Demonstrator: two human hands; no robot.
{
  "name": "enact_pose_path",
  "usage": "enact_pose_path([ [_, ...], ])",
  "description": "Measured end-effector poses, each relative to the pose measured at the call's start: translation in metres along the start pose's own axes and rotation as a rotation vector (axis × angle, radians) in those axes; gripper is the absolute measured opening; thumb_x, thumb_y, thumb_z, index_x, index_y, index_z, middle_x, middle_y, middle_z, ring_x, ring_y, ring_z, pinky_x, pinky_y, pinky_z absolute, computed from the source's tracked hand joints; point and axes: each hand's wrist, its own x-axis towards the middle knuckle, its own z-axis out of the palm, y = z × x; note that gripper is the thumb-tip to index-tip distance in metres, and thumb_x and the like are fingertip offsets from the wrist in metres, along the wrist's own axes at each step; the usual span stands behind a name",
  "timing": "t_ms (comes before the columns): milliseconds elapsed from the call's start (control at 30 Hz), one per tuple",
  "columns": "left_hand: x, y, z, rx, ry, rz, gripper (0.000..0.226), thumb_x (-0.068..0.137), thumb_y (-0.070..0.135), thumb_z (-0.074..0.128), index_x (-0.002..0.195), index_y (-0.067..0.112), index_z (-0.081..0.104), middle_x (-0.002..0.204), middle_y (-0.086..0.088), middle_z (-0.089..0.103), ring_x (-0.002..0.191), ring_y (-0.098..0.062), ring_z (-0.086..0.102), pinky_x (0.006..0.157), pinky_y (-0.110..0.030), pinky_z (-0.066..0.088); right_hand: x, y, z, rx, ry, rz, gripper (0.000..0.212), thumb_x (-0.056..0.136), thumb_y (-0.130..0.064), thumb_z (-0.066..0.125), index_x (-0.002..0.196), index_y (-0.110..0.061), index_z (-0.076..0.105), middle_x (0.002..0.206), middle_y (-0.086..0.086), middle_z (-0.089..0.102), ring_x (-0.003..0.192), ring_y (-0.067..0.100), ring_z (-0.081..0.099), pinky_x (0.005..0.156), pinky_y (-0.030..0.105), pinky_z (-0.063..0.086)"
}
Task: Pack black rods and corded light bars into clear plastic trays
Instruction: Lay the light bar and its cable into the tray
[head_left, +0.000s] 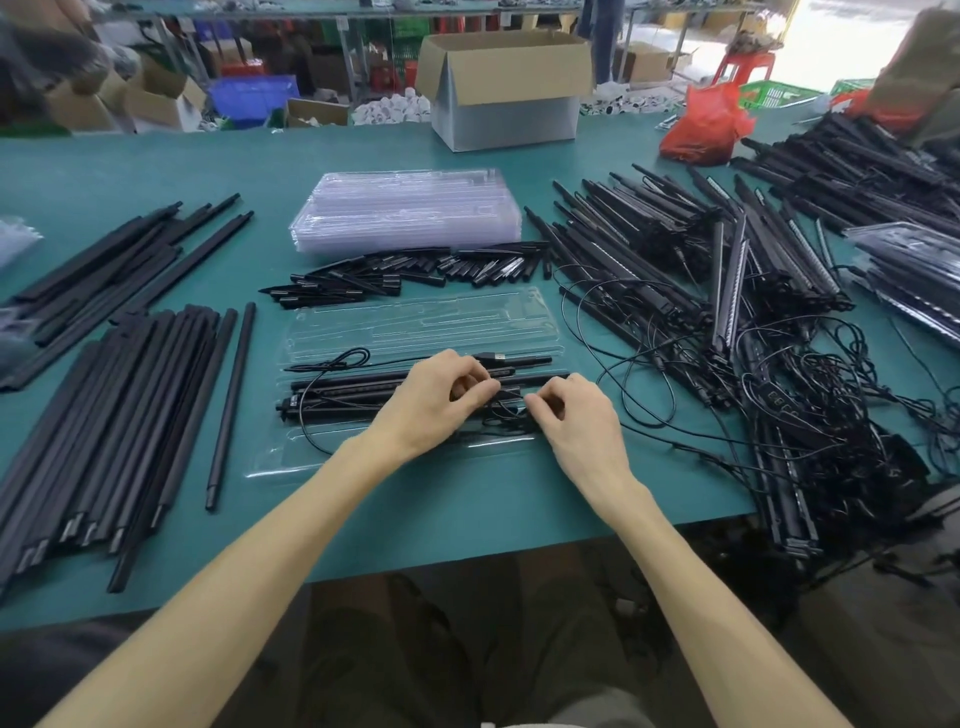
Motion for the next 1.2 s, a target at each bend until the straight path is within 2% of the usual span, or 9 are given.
enact_pose_path([
  [67,-0.005,0.003,0.004,0.004,0.031,0.023,0.024,0.094,0.047,0.063,0.101,0.025,0.071,0.102,0.007,0.056,0.101,-0.010,0.051,0.090,-0.030,0.045,-0.001,-0.002,0.002,-0.022,0.020,-0.001,0.023,0.099,-0.037,0.059,0.083,-0.020,0.062,0.081,-0.011,0.049,0.086,0.011,0.047,0.069,0.028,0.033],
  [167,-0.009,0.009,0.012,0.054,0.033,0.007,0.031,0.090,0.055,0.063,0.107,0.029,0.070,0.107,0.010,0.054,0.111,-0.009,0.046,0.095,-0.033,0.044,-0.004,-0.005,0.006,-0.083,0.049,-0.024,0.023,0.098,-0.036,0.060,0.083,-0.018,0.060,0.086,-0.006,0.052,0.089,0.013,0.046,0.069,0.029,0.034],
  [367,-0.007,0.016,0.020,0.170,0.011,-0.001,0.033,0.087,0.044,0.073,0.107,0.020,0.063,0.110,0.002,0.053,0.111,-0.018,0.044,0.100,-0.041,0.041,-0.008,-0.005,0.007,-0.090,0.064,-0.034,0.015,0.097,-0.032,0.061,0.091,-0.018,0.063,0.090,-0.005,0.053,0.093,0.015,0.047,0.071,0.029,0.036],
  [500,-0.010,0.018,0.022,0.158,0.022,-0.019,0.034,0.086,0.042,0.074,0.108,0.020,0.064,0.111,0.001,0.052,0.110,-0.019,0.043,0.100,-0.042,0.040,-0.013,-0.007,0.007,-0.103,0.093,-0.084,0.016,0.098,-0.026,0.060,0.109,-0.018,0.069,0.100,0.000,0.055,0.100,0.019,0.051,0.078,0.035,0.047],
  [567,-0.011,0.018,0.023,0.163,0.026,-0.021,0.033,0.086,0.043,0.074,0.107,0.020,0.064,0.109,0.002,0.052,0.109,-0.019,0.044,0.098,-0.042,0.041,-0.016,-0.008,0.008,-0.142,0.125,-0.134,0.018,0.098,-0.023,0.061,0.112,-0.015,0.069,0.103,0.003,0.055,0.100,0.021,0.053,0.077,0.038,0.050],
  [767,-0.013,0.018,0.024,0.174,0.045,-0.029,0.032,0.084,0.044,0.075,0.103,0.021,0.064,0.108,0.003,0.051,0.107,-0.018,0.043,0.097,-0.041,0.040,-0.021,-0.004,0.010,-0.299,0.234,-0.283,0.011,0.094,-0.018,0.068,0.095,-0.009,0.073,0.098,0.005,0.057,0.096,0.026,0.053,0.076,0.039,0.046],
  [967,-0.012,0.017,0.024,0.118,0.038,-0.108,0.036,0.078,0.052,0.077,0.102,0.027,0.066,0.108,0.005,0.051,0.110,-0.018,0.044,0.100,-0.036,0.040,-0.021,-0.004,0.011,-0.390,0.190,-0.321,0.022,0.101,-0.024,0.058,0.092,-0.009,0.073,0.084,0.005,0.059,0.084,0.026,0.053,0.073,0.039,0.048],
  [1100,-0.008,0.017,0.025,0.111,0.022,-0.148,0.036,0.076,0.055,0.078,0.099,0.029,0.067,0.106,0.006,0.048,0.108,-0.016,0.042,0.101,-0.035,0.039,-0.024,-0.004,0.007,-0.350,0.181,-0.309,0.020,0.100,-0.025,0.061,0.094,-0.011,0.073,0.087,0.003,0.058,0.080,0.023,0.052,0.071,0.036,0.048],
  [1200,-0.005,0.019,0.022,0.079,-0.029,-0.195,0.035,0.075,0.053,0.079,0.098,0.029,0.067,0.107,0.006,0.047,0.110,-0.015,0.039,0.104,-0.035,0.037,-0.020,-0.003,0.004,-0.225,0.103,-0.216,0.018,0.098,-0.031,0.063,0.100,-0.016,0.073,0.094,-0.003,0.057,0.092,0.019,0.052,0.078,0.033,0.046],
])
